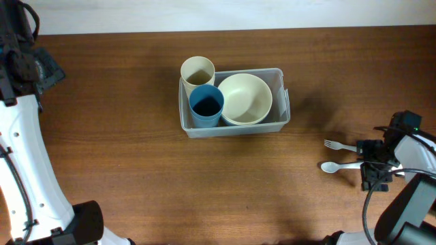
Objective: Pack container
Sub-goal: 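Lower the right gripper over the white spoon's handle, then close the right gripper on the spoon handle and lift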
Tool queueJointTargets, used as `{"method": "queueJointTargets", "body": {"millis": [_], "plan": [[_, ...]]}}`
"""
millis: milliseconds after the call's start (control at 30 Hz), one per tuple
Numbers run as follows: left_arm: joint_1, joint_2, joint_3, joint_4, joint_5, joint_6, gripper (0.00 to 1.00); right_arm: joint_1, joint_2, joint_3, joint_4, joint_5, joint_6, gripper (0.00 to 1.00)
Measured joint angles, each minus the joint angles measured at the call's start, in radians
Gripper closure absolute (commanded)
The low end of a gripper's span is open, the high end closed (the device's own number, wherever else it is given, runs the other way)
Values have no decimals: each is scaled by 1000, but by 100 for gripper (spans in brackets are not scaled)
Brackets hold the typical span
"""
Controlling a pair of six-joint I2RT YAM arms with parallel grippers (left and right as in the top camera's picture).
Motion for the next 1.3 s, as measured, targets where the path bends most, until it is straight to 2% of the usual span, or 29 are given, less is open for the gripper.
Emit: {"method": "queueJointTargets", "body": {"millis": [367,1300], "plan": [[0,0,0,0,0,0,0,0,71,0,24,-3,0,1],[0,0,0,0,0,0,0,58,93,0,78,28,-12,1]]}}
